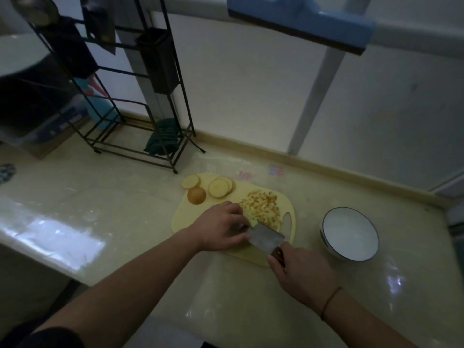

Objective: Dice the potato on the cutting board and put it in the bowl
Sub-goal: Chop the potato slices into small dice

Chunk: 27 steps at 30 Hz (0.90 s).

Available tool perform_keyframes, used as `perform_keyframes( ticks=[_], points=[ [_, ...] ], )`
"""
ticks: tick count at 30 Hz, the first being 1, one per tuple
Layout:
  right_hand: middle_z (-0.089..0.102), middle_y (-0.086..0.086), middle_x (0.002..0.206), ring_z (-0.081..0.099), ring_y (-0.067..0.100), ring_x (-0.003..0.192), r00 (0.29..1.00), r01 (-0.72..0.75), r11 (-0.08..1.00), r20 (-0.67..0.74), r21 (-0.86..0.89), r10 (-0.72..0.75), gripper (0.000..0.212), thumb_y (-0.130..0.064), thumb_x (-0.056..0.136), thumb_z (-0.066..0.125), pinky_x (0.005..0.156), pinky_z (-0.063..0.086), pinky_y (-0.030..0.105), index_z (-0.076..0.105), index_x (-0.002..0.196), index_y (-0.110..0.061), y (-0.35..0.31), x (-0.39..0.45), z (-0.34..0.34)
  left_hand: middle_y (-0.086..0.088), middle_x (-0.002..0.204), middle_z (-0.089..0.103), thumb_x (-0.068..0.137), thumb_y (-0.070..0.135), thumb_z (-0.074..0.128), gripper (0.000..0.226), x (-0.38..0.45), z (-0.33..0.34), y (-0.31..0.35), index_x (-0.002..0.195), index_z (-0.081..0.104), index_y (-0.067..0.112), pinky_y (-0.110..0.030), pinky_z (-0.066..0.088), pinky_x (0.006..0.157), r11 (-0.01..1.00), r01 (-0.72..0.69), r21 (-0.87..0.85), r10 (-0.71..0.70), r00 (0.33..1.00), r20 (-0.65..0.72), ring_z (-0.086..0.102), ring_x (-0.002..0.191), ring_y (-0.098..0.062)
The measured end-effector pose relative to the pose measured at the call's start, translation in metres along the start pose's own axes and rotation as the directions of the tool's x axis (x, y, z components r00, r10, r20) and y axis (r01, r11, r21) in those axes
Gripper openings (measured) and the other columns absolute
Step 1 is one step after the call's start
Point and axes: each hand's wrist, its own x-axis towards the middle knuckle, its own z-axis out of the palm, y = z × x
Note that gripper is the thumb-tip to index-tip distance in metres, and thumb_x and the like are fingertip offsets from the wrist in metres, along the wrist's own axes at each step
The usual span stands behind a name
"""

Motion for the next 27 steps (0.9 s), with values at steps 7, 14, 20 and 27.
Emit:
perform_keyframes(
  ticks=[7,14,20,27],
  points=[
    [0.067,0.003,0.100,0.064,0.025,0.087,0.997,-0.006,0.999,0.079,-0.047,0.010,0.047,-0.061,0.097,0.022,0.064,0.038,0.034,0.046,0.112,-0.023,-0.006,0.000,-0.013,-0.002,0.105,0.060,0.092,0.060,0.049,0.054,0.010,0.001,-0.001,0.116,0.071,0.017,-0.036,0.049,0.083,0.998,0.062,-0.028,-0.059,0.994,0.090,0.055,0.096,-0.020],
    [0.067,0.004,0.102,0.064,0.024,0.089,0.994,-0.015,0.999,0.104,-0.052,0.021,0.048,-0.060,0.098,0.022,0.066,0.041,0.033,0.045,0.116,-0.022,-0.006,0.001,-0.019,-0.003,0.109,0.063,0.095,0.051,0.053,0.044,0.005,-0.003,-0.001,0.113,0.071,0.015,-0.036,0.050,0.082,0.998,0.006,-0.062,-0.008,1.000,-0.024,0.058,0.098,-0.019],
    [0.066,0.002,0.100,0.063,0.023,0.087,0.993,-0.013,0.998,0.115,-0.060,0.020,0.045,-0.060,0.097,0.023,0.068,0.045,0.035,0.046,0.112,-0.024,-0.009,-0.001,-0.022,-0.003,0.111,0.062,0.094,0.053,0.058,0.041,-0.001,0.007,0.008,0.110,0.071,0.018,-0.041,0.049,0.084,0.993,-0.109,-0.048,0.109,0.994,0.002,0.057,0.099,-0.021],
    [0.067,0.003,0.100,0.064,0.024,0.085,0.994,0.001,0.999,0.112,-0.055,0.005,0.047,-0.061,0.097,0.021,0.066,0.044,0.036,0.045,0.113,-0.023,-0.011,-0.003,-0.018,-0.003,0.127,0.057,0.096,0.064,0.036,0.063,0.009,0.012,0.012,0.130,0.062,0.018,-0.042,0.045,0.094,0.994,0.053,0.093,-0.067,0.986,0.153,0.051,0.112,-0.022]
  ],
)
